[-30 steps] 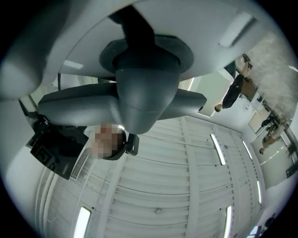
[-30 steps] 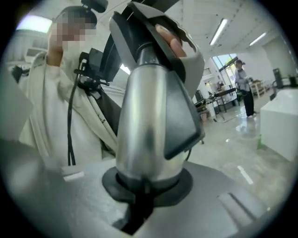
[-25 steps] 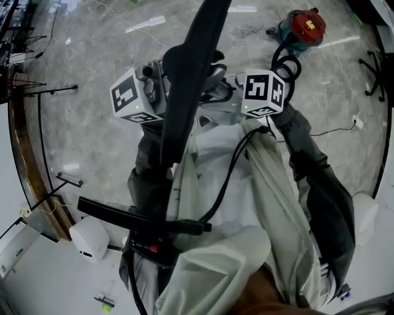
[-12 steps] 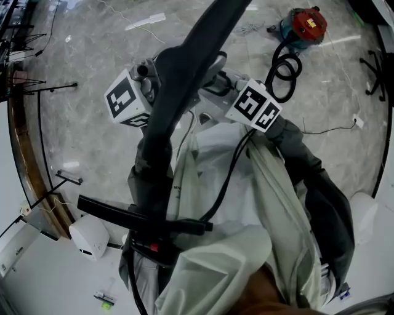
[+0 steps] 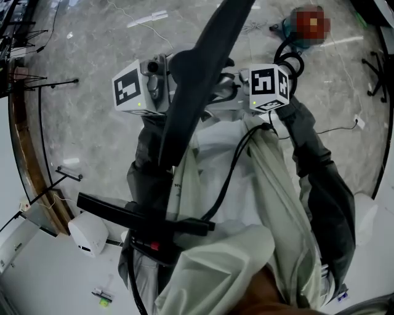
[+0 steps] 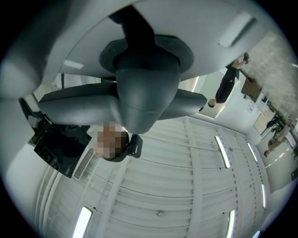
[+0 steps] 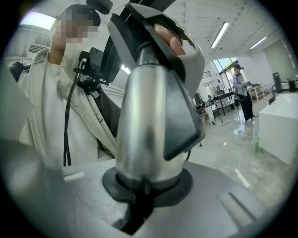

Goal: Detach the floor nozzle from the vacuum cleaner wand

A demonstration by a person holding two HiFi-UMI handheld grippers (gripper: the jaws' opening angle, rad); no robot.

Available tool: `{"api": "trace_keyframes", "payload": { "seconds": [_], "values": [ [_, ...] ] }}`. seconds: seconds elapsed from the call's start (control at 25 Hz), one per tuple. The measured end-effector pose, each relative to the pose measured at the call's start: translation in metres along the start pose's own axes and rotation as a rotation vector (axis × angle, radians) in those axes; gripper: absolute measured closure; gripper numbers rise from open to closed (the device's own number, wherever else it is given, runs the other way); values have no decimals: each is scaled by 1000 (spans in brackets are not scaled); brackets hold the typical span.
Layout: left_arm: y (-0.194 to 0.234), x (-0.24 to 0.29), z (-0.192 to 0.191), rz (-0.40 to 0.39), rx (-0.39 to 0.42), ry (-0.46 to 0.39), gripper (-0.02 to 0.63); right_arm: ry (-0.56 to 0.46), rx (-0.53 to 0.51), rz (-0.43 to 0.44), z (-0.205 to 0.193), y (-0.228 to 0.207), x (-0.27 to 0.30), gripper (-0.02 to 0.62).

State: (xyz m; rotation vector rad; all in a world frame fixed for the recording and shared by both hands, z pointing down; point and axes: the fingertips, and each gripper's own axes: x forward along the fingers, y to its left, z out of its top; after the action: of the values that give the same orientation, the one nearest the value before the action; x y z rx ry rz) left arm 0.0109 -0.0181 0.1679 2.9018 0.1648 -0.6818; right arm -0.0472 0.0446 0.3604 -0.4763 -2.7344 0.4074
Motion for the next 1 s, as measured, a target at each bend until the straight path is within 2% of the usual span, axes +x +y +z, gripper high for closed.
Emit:
{"api": "trace_keyframes", "payload": {
  "seconds": [0.08, 0.2, 0.28, 0.44, 0.52, 0.56, 0.64, 0.76, 0.88, 1.0],
  "values": [
    [11, 0, 2, 52, -7, -4, 534, -9, 15, -24, 1, -6, 0, 558],
    [29, -5, 1, 167, -16, 11, 535, -11, 24, -171, 2, -26, 1, 558],
    [39, -10, 1, 257, -8, 28, 535, -10, 20, -314, 2, -42, 1, 558],
    [54, -21, 3, 456, 31, 41, 529, -7, -7, -659, 6, -72, -6, 558],
    [56, -23, 6, 508, 57, 37, 529, -6, -29, -766, 9, -80, -11, 558],
    [56, -23, 6, 523, 65, 40, 529, -7, -36, -788, 9, -81, -12, 558],
    [54, -23, 5, 524, 67, 45, 529, -7, -43, -777, 9, -79, -11, 558],
    [40, -20, 4, 435, 58, 33, 531, -3, -58, -691, 6, -68, -5, 558],
    [26, -18, 4, 351, 60, 21, 531, 2, -71, -568, 5, -53, 1, 557],
    [12, -8, 2, 241, 74, 27, 531, -3, -75, -402, 3, -34, 4, 557]
  ]
}}
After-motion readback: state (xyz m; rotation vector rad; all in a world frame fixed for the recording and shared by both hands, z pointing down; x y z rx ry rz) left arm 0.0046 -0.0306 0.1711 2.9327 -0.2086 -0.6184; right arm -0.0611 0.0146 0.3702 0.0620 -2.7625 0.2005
